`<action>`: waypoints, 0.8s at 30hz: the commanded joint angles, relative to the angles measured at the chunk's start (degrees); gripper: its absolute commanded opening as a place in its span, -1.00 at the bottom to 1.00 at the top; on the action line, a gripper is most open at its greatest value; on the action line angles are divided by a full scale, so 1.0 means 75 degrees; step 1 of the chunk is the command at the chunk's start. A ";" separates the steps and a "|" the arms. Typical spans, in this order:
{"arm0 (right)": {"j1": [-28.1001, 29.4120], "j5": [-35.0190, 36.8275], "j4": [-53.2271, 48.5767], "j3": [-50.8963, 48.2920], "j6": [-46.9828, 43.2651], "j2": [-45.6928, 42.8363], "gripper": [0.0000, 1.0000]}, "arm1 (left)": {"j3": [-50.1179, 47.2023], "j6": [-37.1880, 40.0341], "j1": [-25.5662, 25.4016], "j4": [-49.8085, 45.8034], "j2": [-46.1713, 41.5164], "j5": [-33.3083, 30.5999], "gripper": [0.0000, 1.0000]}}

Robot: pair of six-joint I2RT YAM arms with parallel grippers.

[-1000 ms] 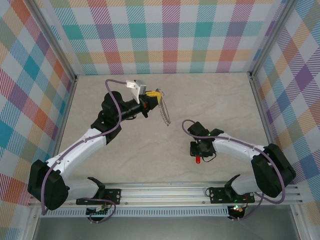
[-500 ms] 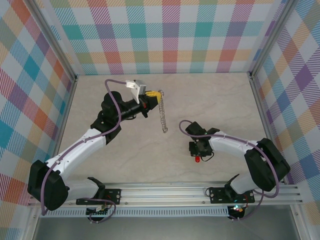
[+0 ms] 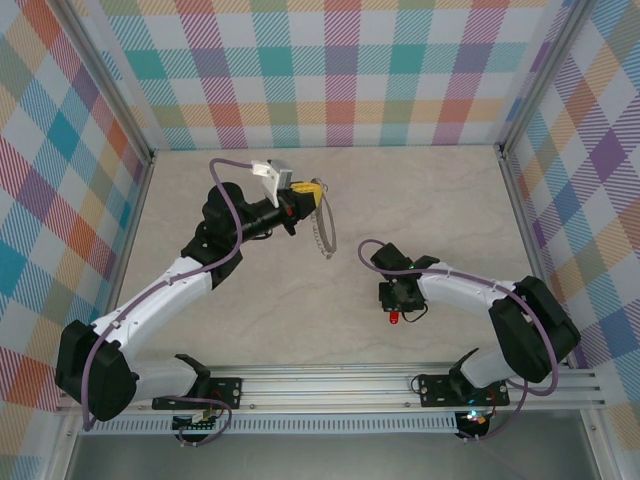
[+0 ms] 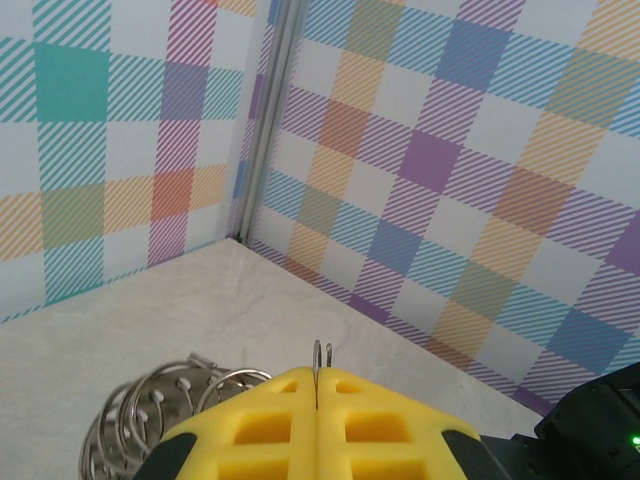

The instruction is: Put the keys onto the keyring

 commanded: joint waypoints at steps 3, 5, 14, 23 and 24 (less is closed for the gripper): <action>0.0025 0.0119 -0.0148 0.0248 0.0071 -0.0211 -0.39 | -0.0018 -0.0063 0.0106 0.0437 -0.0130 0.0070 -1.00; 0.0033 0.0109 -0.0173 0.0259 0.0117 -0.0285 -0.39 | -0.0027 -0.0063 0.0106 0.0449 -0.0130 0.0064 -1.00; 0.0035 0.0196 -0.0221 0.0394 0.0173 -0.0099 -0.39 | -0.0040 -0.0072 0.0106 0.0516 -0.0120 0.0100 -1.00; 0.0034 0.0329 -0.0181 0.0448 0.0225 0.0288 -0.46 | -0.0079 -0.0037 0.0117 0.0532 -0.0159 0.0104 -1.00; 0.0032 0.0340 -0.0185 0.0446 0.0231 0.0316 -0.46 | -0.0079 -0.0039 0.0117 0.0536 -0.0158 0.0117 -1.00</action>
